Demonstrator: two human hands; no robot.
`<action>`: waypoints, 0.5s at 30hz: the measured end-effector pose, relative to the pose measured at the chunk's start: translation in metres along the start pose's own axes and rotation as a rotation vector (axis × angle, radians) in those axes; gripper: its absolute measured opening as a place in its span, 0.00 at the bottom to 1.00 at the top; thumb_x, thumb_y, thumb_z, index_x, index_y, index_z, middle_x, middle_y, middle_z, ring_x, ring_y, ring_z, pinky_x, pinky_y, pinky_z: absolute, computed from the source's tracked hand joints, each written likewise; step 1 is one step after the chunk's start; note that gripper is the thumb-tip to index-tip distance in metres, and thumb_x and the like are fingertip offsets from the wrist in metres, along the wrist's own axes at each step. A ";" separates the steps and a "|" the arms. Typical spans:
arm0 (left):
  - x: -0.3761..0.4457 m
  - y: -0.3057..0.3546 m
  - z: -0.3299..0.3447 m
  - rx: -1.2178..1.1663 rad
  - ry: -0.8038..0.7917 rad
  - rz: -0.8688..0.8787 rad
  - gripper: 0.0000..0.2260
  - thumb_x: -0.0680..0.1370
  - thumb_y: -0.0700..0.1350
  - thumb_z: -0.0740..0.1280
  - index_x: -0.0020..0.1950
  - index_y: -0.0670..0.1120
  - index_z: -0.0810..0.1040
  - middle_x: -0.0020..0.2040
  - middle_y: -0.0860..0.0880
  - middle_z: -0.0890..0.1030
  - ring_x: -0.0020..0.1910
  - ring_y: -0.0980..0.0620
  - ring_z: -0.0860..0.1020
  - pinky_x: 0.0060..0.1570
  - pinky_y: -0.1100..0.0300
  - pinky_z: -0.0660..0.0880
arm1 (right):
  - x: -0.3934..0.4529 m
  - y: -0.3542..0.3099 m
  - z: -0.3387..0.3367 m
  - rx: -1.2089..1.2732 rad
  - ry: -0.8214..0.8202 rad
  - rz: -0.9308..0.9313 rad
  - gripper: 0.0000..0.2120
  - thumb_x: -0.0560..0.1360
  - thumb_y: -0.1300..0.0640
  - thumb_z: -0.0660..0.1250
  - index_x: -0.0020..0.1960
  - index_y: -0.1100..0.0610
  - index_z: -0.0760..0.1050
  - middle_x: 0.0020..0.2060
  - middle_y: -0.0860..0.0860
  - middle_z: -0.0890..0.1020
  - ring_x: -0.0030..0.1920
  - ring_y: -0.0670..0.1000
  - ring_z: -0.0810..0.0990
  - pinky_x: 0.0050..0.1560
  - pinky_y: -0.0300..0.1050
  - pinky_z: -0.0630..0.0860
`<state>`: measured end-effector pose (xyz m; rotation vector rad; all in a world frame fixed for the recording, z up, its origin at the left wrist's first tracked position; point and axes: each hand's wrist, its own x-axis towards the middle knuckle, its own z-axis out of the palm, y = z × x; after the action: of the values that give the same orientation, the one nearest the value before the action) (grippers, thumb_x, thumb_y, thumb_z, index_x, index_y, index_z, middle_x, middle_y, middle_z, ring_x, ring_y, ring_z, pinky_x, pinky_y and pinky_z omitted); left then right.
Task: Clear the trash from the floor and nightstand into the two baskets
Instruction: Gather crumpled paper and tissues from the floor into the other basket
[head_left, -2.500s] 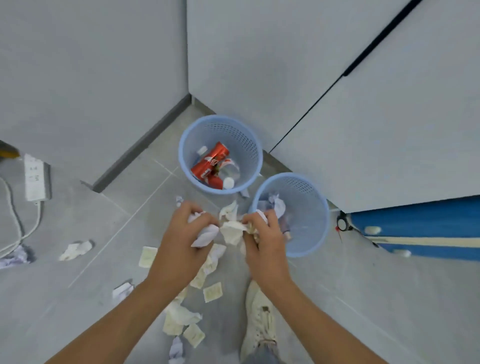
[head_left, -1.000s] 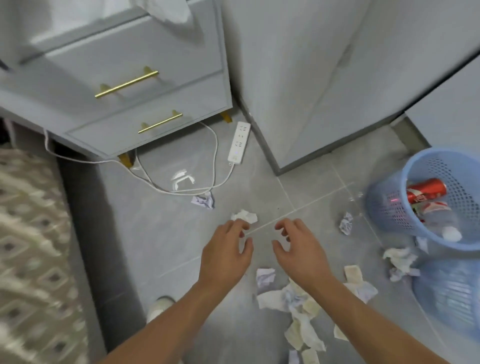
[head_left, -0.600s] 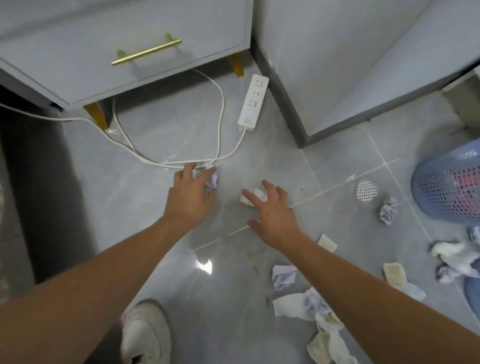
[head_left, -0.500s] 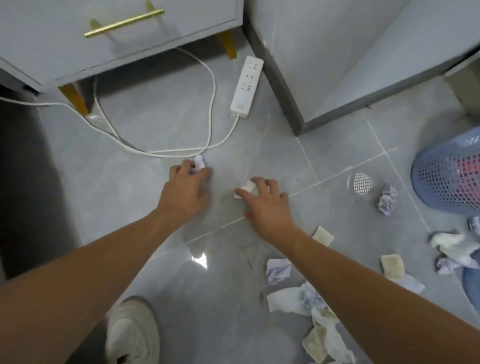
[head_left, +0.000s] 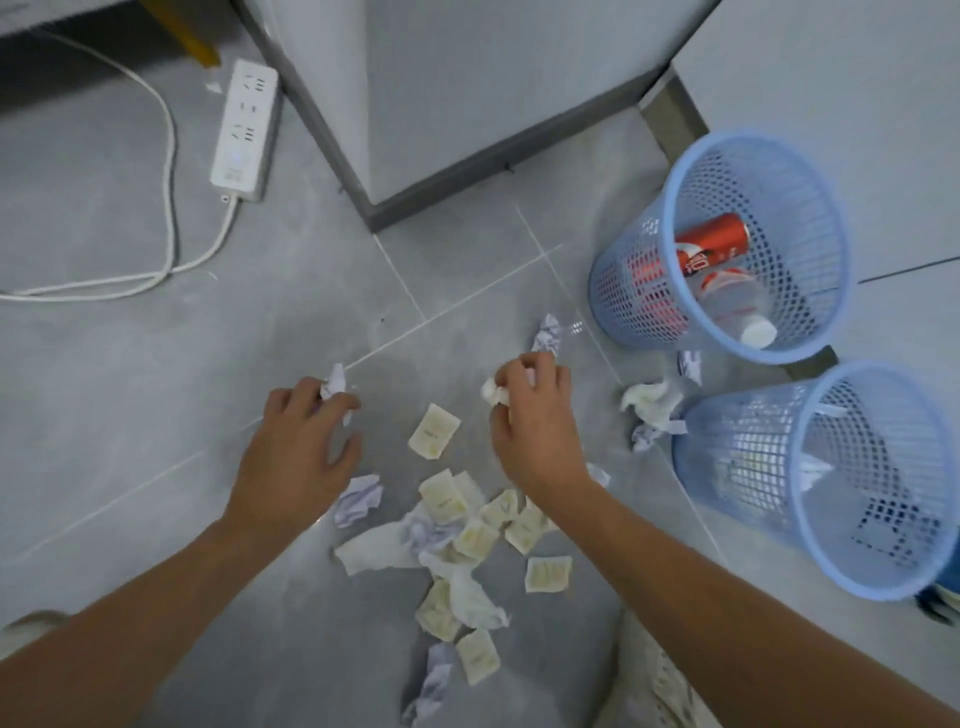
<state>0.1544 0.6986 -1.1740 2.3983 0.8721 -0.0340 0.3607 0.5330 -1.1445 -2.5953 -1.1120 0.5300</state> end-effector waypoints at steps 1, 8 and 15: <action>0.004 0.017 0.008 -0.005 -0.012 0.019 0.14 0.75 0.44 0.74 0.60 0.46 0.81 0.57 0.43 0.77 0.54 0.39 0.72 0.47 0.45 0.78 | 0.006 0.015 -0.010 -0.022 0.020 0.012 0.12 0.73 0.66 0.66 0.56 0.60 0.74 0.63 0.61 0.71 0.60 0.64 0.69 0.57 0.59 0.73; 0.032 0.071 0.074 0.054 -0.160 0.122 0.25 0.74 0.54 0.75 0.68 0.46 0.77 0.72 0.40 0.74 0.73 0.36 0.68 0.62 0.41 0.77 | 0.089 0.080 -0.007 -0.215 -0.107 -0.038 0.11 0.77 0.59 0.65 0.59 0.54 0.76 0.79 0.59 0.58 0.78 0.66 0.56 0.70 0.63 0.68; 0.031 0.056 0.116 0.251 -0.141 0.273 0.20 0.71 0.39 0.77 0.62 0.44 0.81 0.63 0.39 0.78 0.57 0.33 0.73 0.48 0.43 0.79 | 0.074 0.107 0.036 -0.151 -0.030 -0.102 0.11 0.75 0.65 0.66 0.57 0.59 0.76 0.63 0.61 0.70 0.60 0.62 0.68 0.51 0.55 0.73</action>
<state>0.2312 0.6208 -1.2484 2.6908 0.4939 -0.2154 0.4608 0.5194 -1.2340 -2.6462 -1.3345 0.4803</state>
